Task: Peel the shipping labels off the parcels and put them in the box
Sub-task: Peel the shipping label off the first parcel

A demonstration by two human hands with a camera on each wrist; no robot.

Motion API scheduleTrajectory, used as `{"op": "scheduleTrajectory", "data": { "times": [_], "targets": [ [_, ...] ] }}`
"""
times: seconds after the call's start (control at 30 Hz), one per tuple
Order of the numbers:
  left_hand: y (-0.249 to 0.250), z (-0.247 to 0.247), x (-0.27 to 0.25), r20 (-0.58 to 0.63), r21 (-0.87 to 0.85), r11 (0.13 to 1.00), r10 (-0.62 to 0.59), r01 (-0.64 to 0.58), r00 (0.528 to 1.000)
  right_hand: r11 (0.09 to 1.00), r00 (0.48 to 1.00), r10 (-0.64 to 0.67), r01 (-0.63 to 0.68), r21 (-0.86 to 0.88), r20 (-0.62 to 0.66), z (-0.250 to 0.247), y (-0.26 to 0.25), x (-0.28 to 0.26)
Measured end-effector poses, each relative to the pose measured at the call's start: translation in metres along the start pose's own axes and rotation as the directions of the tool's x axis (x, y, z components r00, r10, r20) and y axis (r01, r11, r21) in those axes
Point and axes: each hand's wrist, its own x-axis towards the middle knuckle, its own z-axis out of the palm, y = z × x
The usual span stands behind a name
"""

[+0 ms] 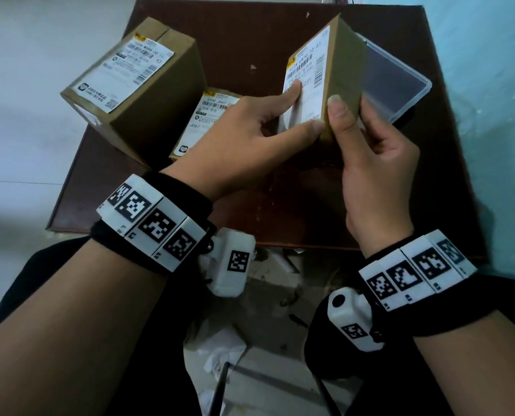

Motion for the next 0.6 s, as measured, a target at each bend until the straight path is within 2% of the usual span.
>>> {"op": "scheduleTrajectory", "data": {
  "times": [0.6],
  "targets": [
    [0.0048,0.0004,-0.0006,-0.013,-0.002,1.000,0.013,-0.013,1.000,1.000,1.000,0.012,-0.012,-0.018,-0.004,-0.0005,-0.0021,-0.0002]
  ]
}}
